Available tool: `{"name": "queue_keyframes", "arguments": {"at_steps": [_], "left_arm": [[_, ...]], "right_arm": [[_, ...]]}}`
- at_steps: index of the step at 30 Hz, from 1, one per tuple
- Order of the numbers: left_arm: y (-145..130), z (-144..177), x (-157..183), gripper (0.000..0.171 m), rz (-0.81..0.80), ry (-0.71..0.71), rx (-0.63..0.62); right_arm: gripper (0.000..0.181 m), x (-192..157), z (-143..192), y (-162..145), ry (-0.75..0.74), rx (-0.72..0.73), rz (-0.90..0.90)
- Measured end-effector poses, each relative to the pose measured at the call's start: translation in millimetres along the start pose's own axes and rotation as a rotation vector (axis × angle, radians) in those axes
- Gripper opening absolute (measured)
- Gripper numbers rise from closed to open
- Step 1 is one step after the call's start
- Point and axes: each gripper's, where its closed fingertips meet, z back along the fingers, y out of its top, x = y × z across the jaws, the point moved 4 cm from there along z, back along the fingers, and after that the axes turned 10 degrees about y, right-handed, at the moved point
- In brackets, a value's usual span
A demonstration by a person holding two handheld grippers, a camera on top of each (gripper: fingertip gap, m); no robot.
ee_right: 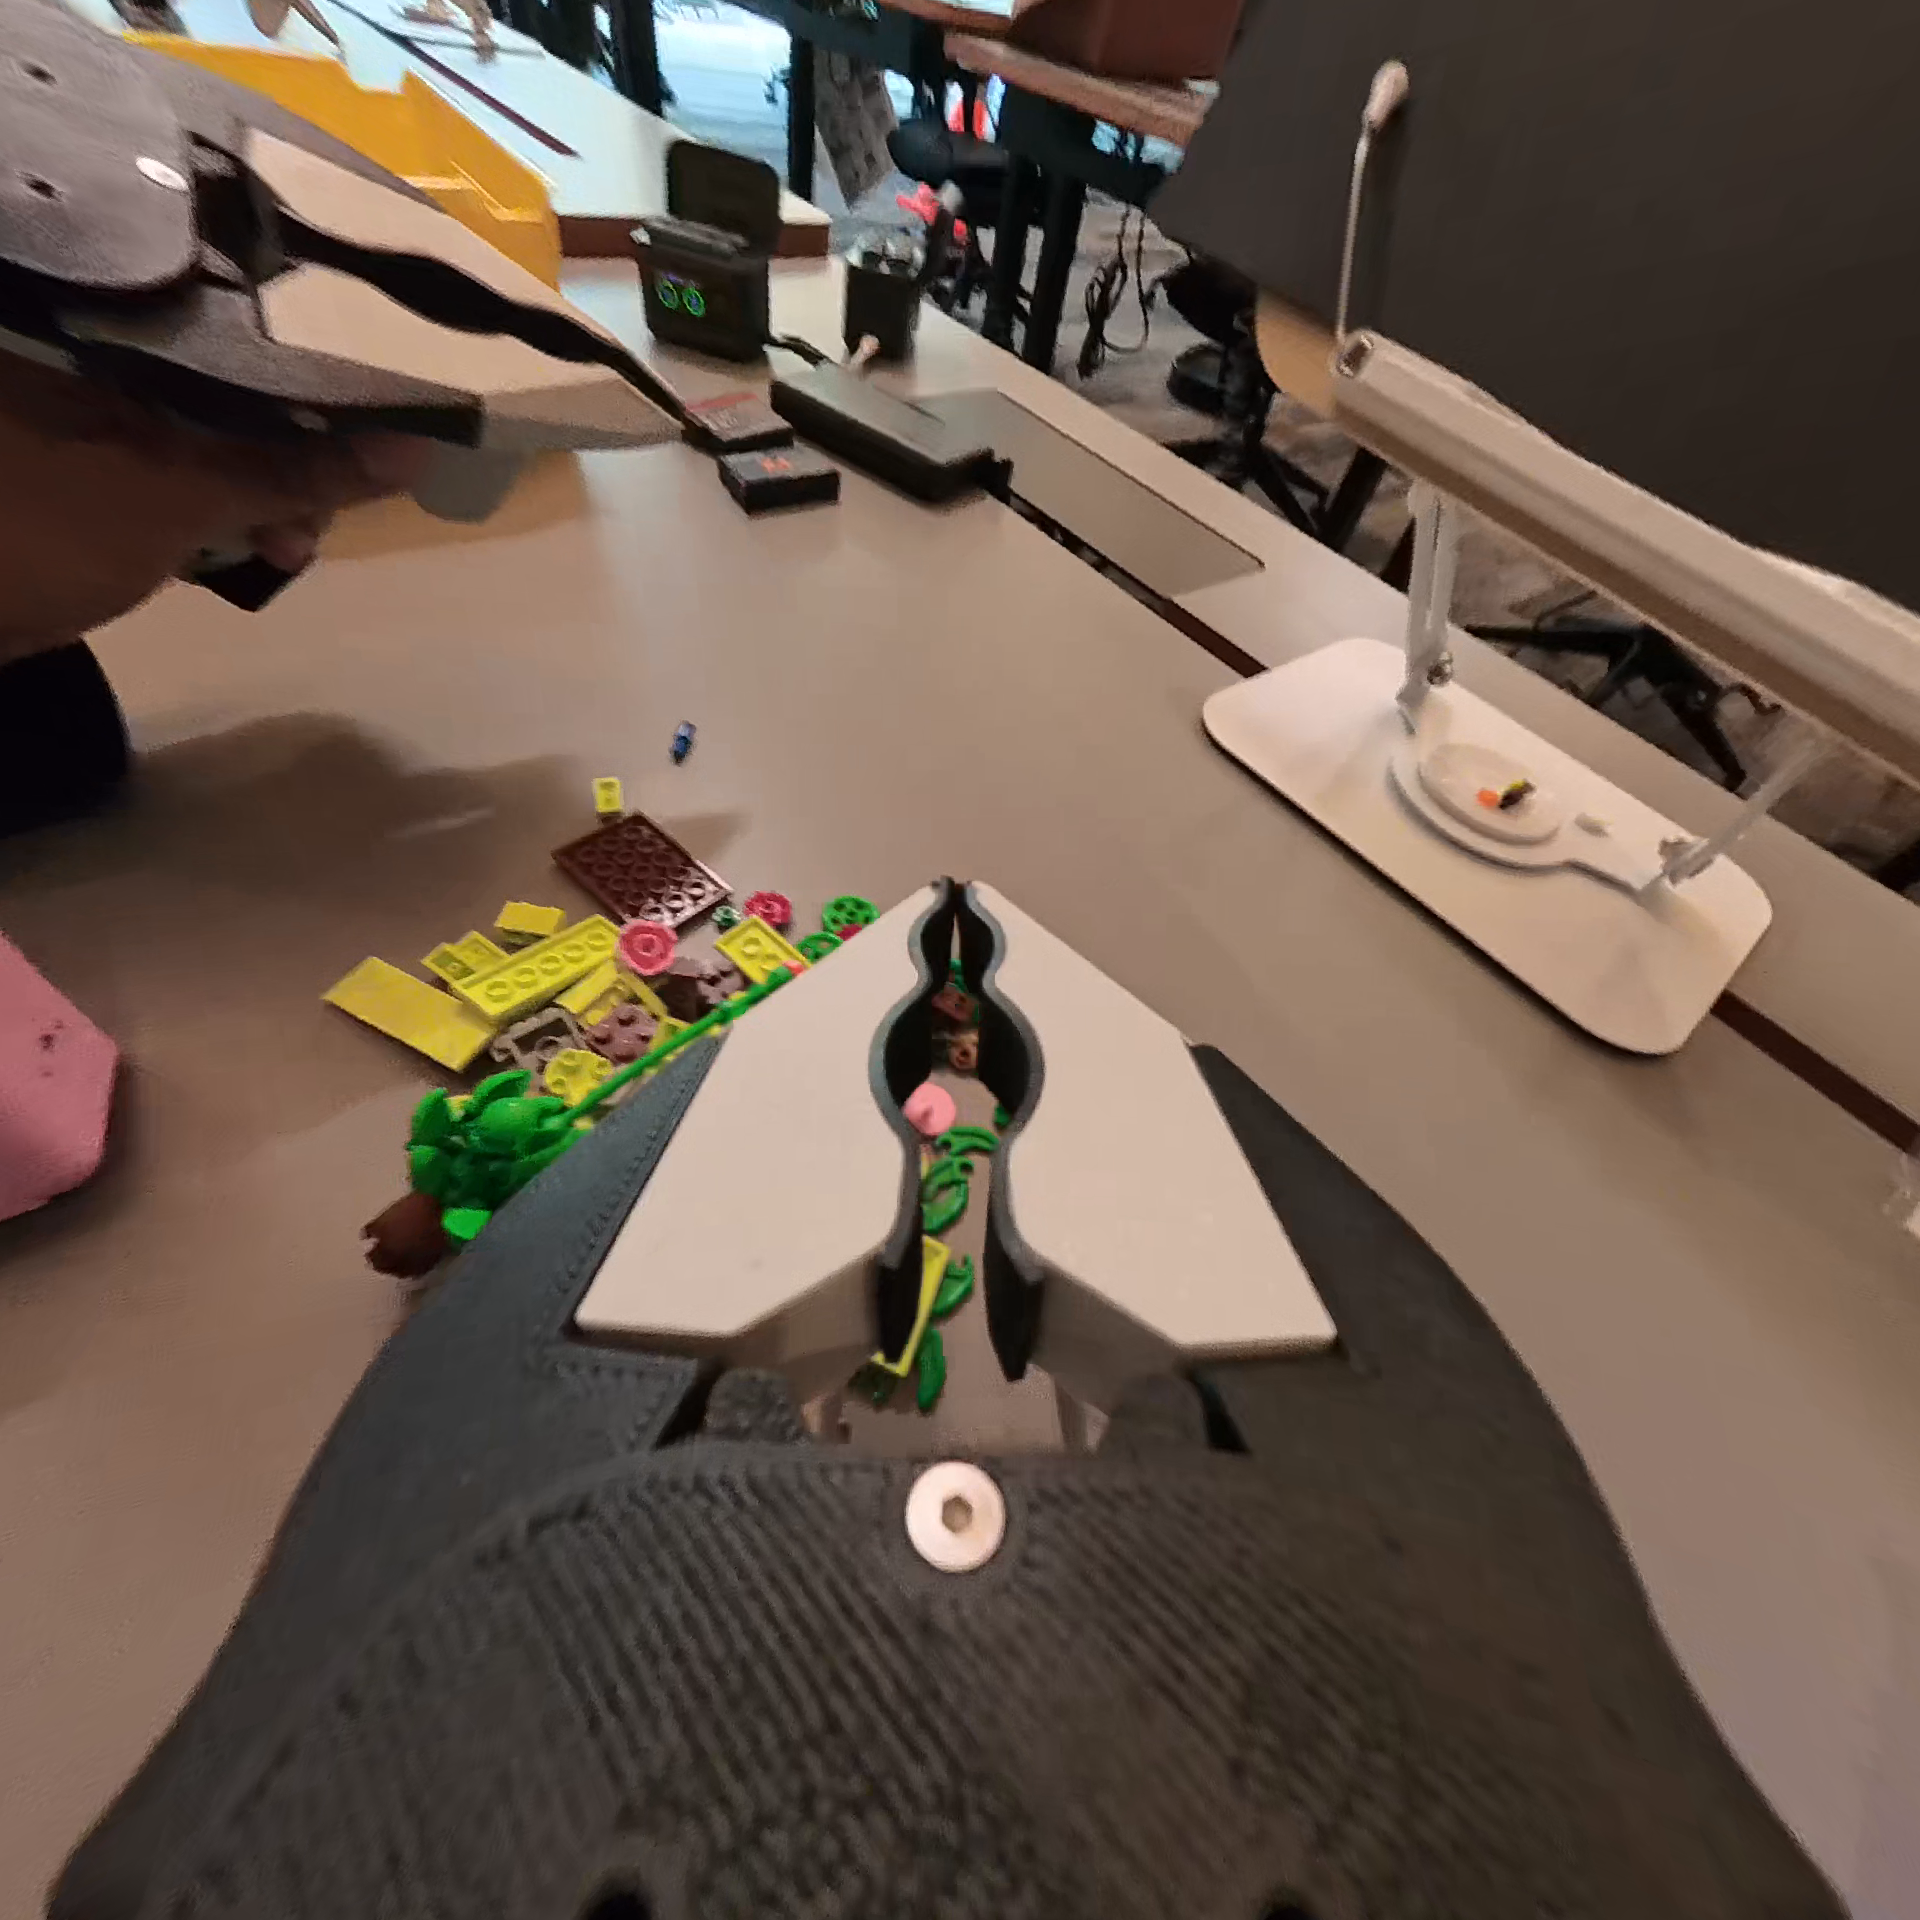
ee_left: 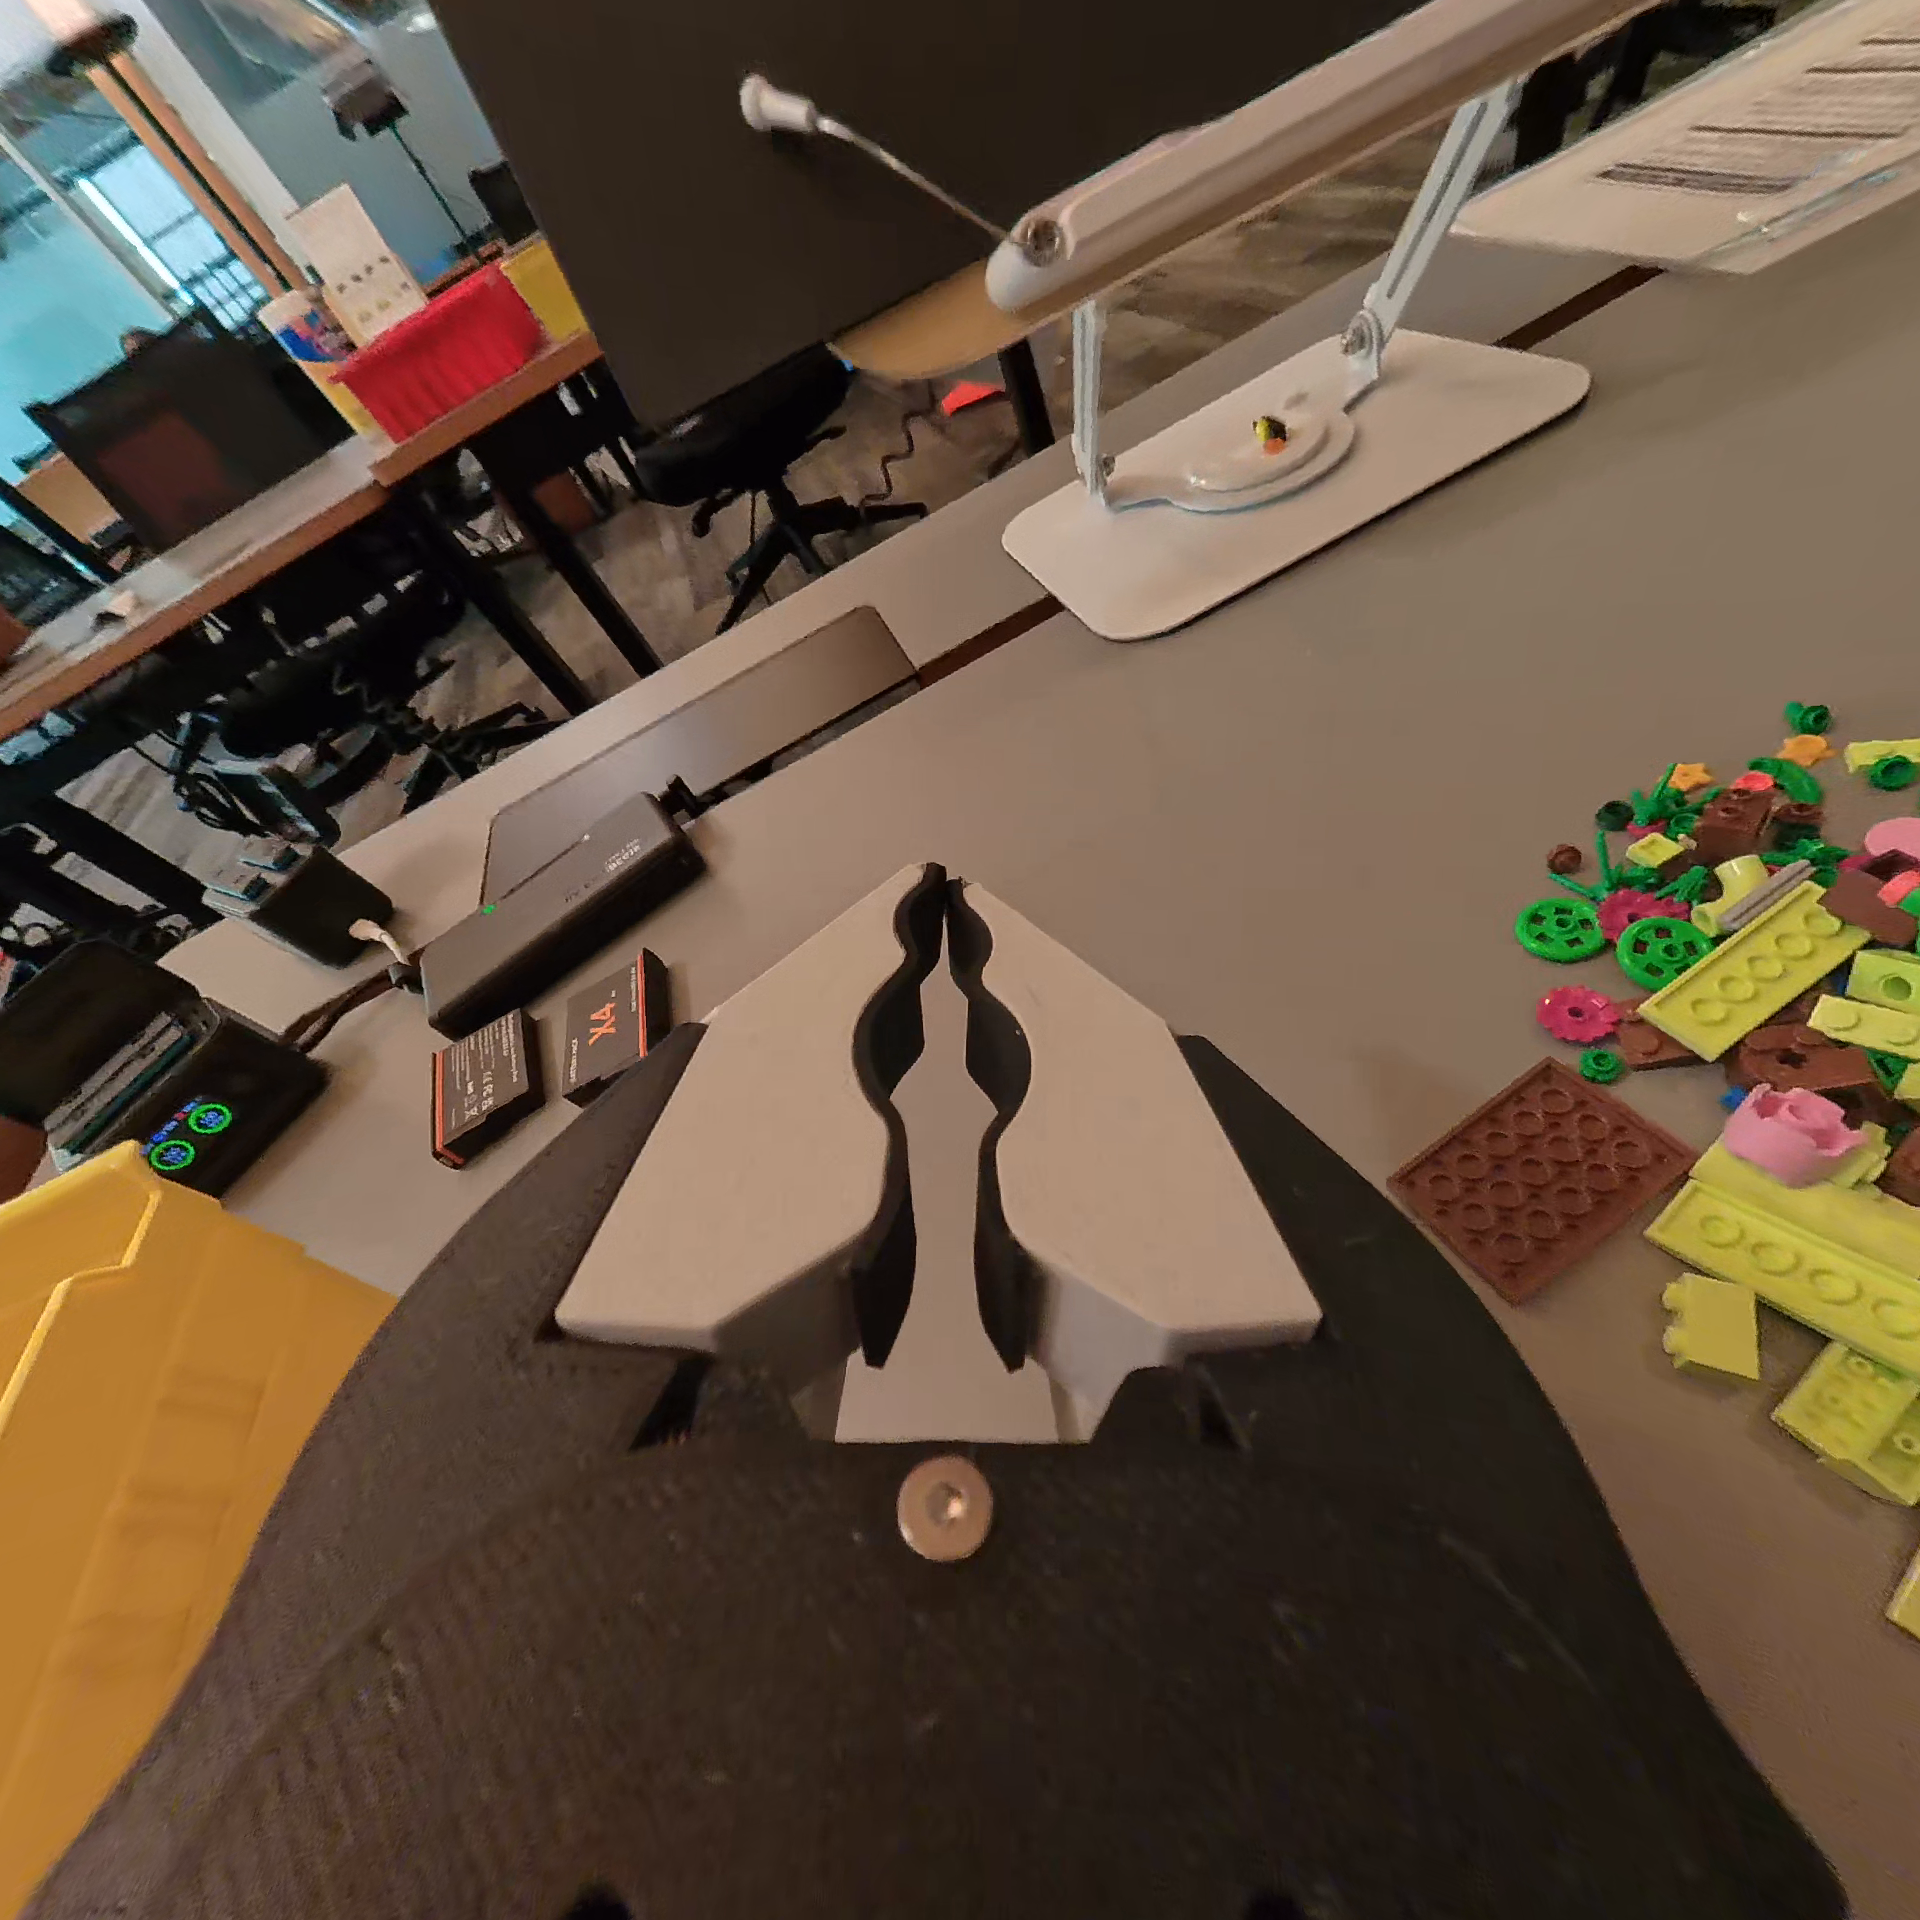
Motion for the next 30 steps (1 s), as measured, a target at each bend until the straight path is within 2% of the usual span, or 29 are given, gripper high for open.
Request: {"name": "queue_keyframes", "arguments": {"at_steps": [2, 4, 6, 8, 9, 10, 11, 13, 14, 16, 18, 21, 24, 27, 30], "left_arm": [[13, 10, -2, 0.000, 0.026, 0.011, 0.077], [29, 30, -5, 0.001, 0.092, -0.037, 0.169], [35, 54, -5, 0.016, 0.130, -0.154, 0.209], [33, 82, 4, 0.045, 0.128, -0.354, 0.228], [31, 105, 18, 0.061, 0.111, -0.557, 0.266], [25, 133, 32, 0.076, 0.098, -0.780, 0.307], [19, 154, 37, 0.080, 0.121, -0.905, 0.320], [8, 177, 40, 0.103, 0.210, -1.026, 0.305], [2, 183, 42, 0.105, 0.240, -1.073, 0.288], [-11, 188, 51, 0.098, 0.241, -1.111, 0.247], [-24, 182, 64, 0.092, 0.179, -1.089, 0.178], [-28, 178, 76, 0.100, 0.173, -1.116, 0.102], [-28, 173, 77, 0.109, 0.206, -1.116, 0.090], [-36, 170, 85, 0.109, 0.162, -1.095, 0.058], [-31, 177, 90, 0.100, 0.193, -1.150, 0.107]], "right_arm": [[0.000, -11, 1, 5, 0.059, 0.021, 0.008], [0.000, -23, 2, 9, 0.114, 0.044, 0.014], [0.001, -36, 3, 12, 0.190, 0.076, 0.020], [0.010, -51, 4, 15, 0.267, 0.097, 0.021], [0.016, -57, 5, 17, 0.300, 0.111, 0.024], [0.030, -64, 6, 20, 0.329, 0.132, 0.030], [0.048, -70, 7, 23, 0.356, 0.158, 0.039], [0.066, -84, 10, 28, 0.405, 0.208, 0.054], [0.070, -90, 11, 28, 0.421, 0.221, 0.061], [0.072, -103, 11, 26, 0.458, 0.222, 0.083], [0.068, -116, 8, 19, 0.492, 0.183, 0.100], [0.066, -137, 5, 6, 0.568, 0.114, 0.139], [0.071, -153, 7, 0, 0.608, 0.095, 0.208], [0.070, -164, 9, 0, 0.651, 0.096, 0.234], [0.071, -172, 5, -7, 0.698, 0.049, 0.230]]}}
